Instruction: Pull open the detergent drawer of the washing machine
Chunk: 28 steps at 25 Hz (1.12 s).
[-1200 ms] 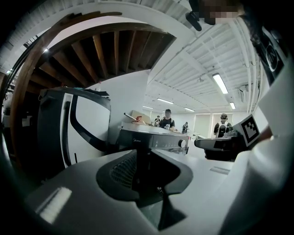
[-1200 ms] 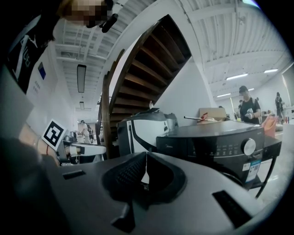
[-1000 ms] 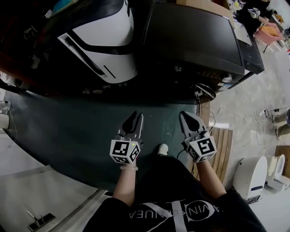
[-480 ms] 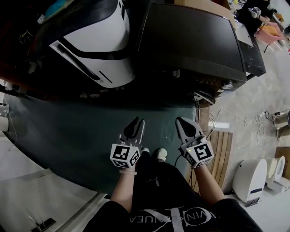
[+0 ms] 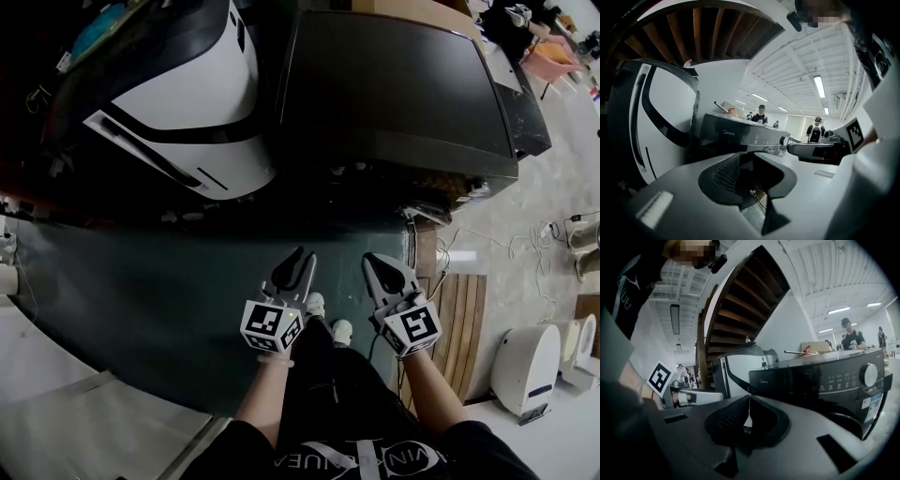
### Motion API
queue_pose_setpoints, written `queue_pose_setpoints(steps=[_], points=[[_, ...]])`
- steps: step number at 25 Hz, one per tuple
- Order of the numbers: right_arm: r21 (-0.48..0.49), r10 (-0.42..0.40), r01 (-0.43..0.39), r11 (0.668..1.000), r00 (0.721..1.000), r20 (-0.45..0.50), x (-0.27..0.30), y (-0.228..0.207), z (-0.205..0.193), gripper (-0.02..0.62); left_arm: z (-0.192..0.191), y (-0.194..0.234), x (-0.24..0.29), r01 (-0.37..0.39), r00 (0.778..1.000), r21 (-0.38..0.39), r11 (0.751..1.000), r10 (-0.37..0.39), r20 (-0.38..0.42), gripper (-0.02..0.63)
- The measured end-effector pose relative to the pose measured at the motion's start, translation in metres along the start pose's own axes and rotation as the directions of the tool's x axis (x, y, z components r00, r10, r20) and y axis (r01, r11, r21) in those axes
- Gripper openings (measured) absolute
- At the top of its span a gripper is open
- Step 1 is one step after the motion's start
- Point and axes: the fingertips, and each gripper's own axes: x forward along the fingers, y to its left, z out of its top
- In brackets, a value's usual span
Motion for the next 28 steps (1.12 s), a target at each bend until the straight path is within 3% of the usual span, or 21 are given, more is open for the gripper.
queue_pose_setpoints(steps=[12,17,28], points=[[0.020,-0.058,0.058,0.998,0.998,-0.014,0.056,-0.028,-0.019,0.012,-0.006,0.040,0.072,0.086,0.996,-0.060,0.995,-0.086,0.004,0.078],[0.039,-0.074,0.075,0.996,0.997,-0.022,0.074,-0.038,-0.026,0.012,-0.006,0.050,0.097,0.123,0.992,-0.118,0.985,-0.119,0.036,0.080],[0.075,-0.115,0.117,0.990,0.993,-0.035,0.099,-0.052,-0.044,0.012,-0.002,0.067,0.138,0.228,0.967,-0.326,0.917,-0.176,0.182,0.125]])
